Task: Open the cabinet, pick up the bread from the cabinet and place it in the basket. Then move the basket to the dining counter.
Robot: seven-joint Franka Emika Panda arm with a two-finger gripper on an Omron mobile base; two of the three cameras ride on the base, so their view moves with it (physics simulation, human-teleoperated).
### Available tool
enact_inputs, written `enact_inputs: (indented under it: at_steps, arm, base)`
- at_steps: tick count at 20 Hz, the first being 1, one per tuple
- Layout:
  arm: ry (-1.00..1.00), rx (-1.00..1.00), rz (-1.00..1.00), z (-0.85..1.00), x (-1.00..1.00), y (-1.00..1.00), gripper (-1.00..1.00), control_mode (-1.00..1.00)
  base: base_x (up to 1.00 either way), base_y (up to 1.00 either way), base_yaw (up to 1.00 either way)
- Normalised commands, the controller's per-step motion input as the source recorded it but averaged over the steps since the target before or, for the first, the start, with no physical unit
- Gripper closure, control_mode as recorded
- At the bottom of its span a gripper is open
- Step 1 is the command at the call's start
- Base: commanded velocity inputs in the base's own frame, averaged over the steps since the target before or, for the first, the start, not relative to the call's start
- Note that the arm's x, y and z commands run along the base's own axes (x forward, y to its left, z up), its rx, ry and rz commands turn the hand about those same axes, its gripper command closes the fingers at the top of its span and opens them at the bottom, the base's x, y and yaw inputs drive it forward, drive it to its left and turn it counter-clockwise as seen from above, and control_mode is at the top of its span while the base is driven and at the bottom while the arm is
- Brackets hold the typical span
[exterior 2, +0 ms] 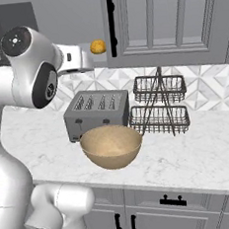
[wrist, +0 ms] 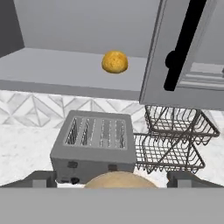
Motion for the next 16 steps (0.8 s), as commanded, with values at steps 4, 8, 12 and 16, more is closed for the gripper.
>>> enact_inputs:
  at_steps: [4,8,12,16]
  arm:
    - [-0.03,0.0,-0.27,0.66,0.34,-0.82,-1.0,-1.0]
    - [0.0,0.0,-0.22,0.27,0.5,-0.71,-1.0,-1.0]
    - [0.02,0.0,-0.11,-0.13,0.95,-0.35,-1.0,-1.0]
    - [0.0,0.01,-0.02,-0.22,0.82,-0.05,-1.0,-1.0]
  base:
    - [0.0,0.0,0.0]
    - [0.0,0.0,0.0]
    - [0.0,0.0,0.0]
    - [0.0,0.0,0.0]
